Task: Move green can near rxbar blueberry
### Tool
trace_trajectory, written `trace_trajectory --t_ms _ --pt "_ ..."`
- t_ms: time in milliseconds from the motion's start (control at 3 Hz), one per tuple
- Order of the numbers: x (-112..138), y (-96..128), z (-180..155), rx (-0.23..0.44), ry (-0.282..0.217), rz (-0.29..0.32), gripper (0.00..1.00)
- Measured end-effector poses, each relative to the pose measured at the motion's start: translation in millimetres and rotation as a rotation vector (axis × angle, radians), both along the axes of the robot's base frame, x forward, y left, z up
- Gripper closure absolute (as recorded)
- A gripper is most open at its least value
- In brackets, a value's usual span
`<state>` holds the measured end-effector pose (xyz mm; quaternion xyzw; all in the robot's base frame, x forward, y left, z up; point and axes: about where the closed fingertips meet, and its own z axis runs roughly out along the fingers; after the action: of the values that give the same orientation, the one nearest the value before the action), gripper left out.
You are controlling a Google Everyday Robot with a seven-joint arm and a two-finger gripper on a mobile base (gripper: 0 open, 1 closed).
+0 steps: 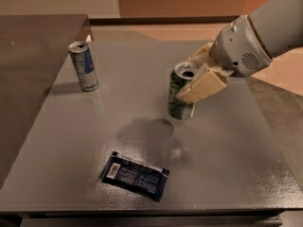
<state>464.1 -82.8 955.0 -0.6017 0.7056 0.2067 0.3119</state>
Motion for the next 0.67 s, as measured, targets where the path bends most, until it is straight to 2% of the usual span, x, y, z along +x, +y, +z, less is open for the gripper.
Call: trace_trajectory --t_ms 333,667 --pt "0 0 0 0.000 0.000 0.000 1.00" --pt "-12 11 -5 -0.005 0.005 0.039 1.00"
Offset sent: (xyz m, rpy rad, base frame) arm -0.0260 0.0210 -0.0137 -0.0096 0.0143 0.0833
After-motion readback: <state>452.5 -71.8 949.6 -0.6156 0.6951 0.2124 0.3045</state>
